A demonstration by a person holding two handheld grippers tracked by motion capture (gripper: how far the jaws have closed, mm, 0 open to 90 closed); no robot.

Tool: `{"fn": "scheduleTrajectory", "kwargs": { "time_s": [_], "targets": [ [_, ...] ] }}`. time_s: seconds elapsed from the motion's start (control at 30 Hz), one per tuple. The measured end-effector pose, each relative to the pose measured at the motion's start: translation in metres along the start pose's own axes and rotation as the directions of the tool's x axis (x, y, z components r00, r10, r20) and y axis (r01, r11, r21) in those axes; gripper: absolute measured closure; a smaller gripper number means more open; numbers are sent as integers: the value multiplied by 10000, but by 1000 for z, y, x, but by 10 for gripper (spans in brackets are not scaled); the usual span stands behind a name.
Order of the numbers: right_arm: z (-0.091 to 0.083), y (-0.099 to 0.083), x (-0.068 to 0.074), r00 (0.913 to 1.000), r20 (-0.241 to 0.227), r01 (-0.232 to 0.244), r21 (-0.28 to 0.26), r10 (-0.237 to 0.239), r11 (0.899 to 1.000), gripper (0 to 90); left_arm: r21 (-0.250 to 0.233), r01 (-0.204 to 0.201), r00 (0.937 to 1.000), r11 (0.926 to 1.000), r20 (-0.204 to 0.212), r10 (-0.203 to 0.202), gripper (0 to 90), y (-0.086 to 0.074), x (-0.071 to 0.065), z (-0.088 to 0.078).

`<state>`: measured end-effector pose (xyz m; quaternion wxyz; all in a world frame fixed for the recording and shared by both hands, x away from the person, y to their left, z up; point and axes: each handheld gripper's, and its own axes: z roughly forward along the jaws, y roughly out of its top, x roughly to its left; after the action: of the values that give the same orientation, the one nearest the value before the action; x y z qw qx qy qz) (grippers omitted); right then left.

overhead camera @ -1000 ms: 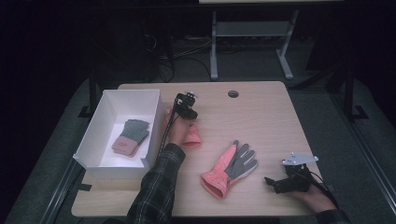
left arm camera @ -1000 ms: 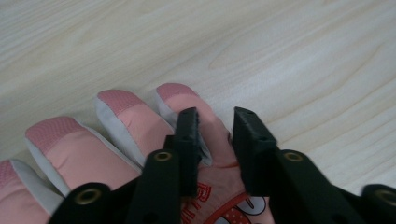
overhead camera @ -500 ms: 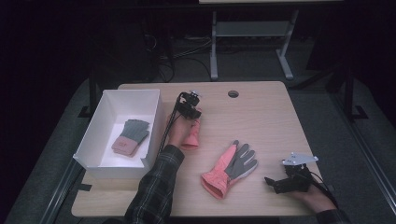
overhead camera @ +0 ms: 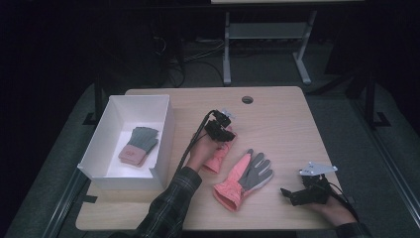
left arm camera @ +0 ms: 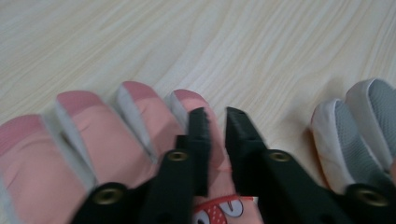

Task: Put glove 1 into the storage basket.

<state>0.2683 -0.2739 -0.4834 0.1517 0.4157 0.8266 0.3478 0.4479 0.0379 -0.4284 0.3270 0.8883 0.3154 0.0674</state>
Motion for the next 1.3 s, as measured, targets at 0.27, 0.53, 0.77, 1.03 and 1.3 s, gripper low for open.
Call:
{"fn": "scheduleTrajectory", "kwargs": {
  "time_s": [0.27,0.53,0.77,1.03,1.3],
  "targets": [
    [0,0,0,10000,3,17,1,-17,10000,0,-552,1190,9826,9914,-1372,-1256,518,-21,8,-38],
    [0,0,0,10000,4,9,7,-9,10000,0,-371,1677,9611,9851,-2164,-1717,402,-41,12,-41],
    [0,0,0,10000,4,10,5,-10,10000,0,-266,1784,9679,9836,-1753,-1803,455,-46,16,-31],
    [0,0,0,10000,6,5,7,-5,10000,0,-234,1576,9777,9872,-1366,-1593,767,-47,21,-31],
    [0,0,0,10000,4,17,2,-17,10000,0,-339,1286,9863,9911,-999,-1313,808,-36,16,-42]
  ]
}}
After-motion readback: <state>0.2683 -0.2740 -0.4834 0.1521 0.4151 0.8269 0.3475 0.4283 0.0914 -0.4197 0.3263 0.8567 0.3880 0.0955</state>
